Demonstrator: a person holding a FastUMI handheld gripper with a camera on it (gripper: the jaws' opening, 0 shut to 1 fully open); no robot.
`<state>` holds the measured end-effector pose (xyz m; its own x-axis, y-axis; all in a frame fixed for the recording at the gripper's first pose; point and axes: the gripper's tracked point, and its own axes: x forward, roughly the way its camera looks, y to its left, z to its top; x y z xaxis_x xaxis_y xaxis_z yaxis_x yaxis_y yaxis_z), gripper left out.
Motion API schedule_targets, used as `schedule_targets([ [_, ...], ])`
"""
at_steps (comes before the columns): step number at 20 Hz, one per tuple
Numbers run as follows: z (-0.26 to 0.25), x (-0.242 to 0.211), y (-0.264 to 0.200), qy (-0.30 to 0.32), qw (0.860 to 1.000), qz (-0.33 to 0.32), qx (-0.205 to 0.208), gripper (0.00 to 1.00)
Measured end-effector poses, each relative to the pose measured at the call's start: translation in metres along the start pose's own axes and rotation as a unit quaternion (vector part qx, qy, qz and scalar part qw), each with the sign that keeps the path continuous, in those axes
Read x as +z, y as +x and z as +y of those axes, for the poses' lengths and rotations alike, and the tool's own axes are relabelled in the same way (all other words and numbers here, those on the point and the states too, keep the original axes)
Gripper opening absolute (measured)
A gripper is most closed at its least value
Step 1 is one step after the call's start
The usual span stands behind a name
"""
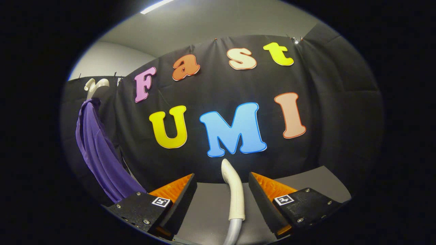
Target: Iron the clothes twice with a garment steamer, once on the left side and once on the right side.
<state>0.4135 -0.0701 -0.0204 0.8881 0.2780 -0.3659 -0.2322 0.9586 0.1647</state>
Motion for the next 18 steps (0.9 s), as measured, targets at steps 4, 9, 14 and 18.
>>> schedule_targets([
  [4,-0.019,-0.031,0.028,0.071,0.995,0.057,0.033,0.94],
  [9,-0.024,-0.066,0.051,0.159,0.975,0.138,0.068,0.94],
  [14,-0.013,-0.086,0.067,0.22,0.952,0.188,0.099,0.94],
  [18,-0.011,-0.1,0.073,0.273,0.931,0.217,0.109,0.93],
])
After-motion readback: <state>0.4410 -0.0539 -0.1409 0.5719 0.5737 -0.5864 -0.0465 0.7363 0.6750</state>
